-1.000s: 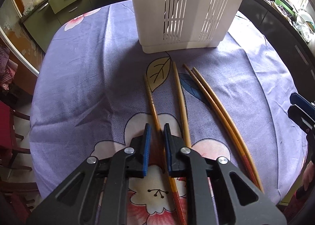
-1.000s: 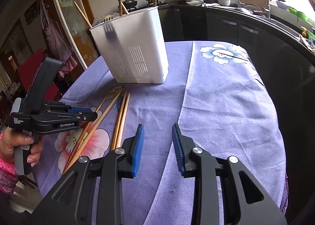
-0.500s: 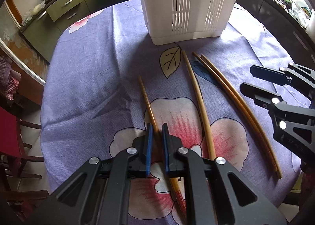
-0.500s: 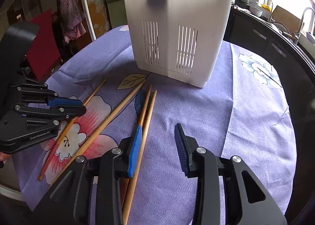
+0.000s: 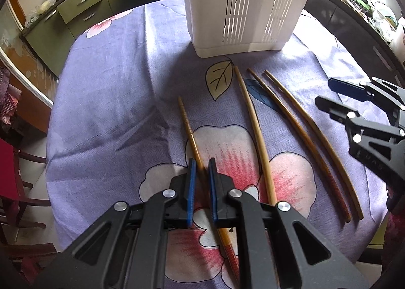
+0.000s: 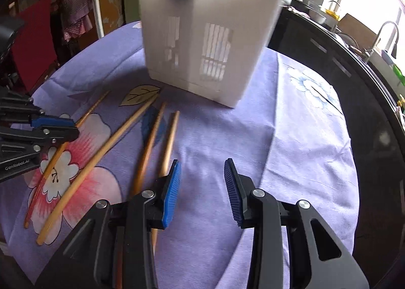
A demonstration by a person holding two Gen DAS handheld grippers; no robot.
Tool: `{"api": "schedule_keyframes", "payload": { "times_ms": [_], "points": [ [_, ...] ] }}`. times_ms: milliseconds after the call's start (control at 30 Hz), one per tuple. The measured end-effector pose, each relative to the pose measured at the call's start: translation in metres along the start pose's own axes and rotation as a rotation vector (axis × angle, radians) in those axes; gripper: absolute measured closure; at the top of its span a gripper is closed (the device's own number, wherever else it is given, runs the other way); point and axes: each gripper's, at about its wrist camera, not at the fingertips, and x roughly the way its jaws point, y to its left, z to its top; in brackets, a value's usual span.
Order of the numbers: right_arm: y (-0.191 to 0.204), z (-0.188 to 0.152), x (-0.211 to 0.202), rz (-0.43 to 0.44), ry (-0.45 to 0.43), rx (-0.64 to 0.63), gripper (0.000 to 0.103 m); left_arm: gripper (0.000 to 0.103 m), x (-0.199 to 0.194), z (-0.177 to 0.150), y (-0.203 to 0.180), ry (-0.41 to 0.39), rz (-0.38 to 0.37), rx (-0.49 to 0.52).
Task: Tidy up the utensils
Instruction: 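Lower both tools to the loose chopsticks and close each on one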
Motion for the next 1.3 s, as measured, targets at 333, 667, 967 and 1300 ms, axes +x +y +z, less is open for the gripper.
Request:
{"api": "schedule_keyframes", "payload": {
  "times_ms": [333,667,967,1300],
  "points": [
    [0.026,0.010,0.016,0.087,0.045,-0.047,0.073,0.093,0.006,0.012,0.014,0.034,-0.042,-0.079],
    [0.024,0.023,0.028,0.149,0.095,-0.023,0.087,0.072,0.009,0.019,0.003,0.040,-0.039,-0.076],
    [0.019,0.020,0.026,0.143,0.102,-0.003,0.096,0.078,0.010,0.020,-0.003,0.040,0.005,-0.063],
    [0.009,0.021,0.018,0.167,0.083,0.048,0.097,0.097,0.008,0.022,0.009,0.048,-0.007,-0.081]
  ]
}}
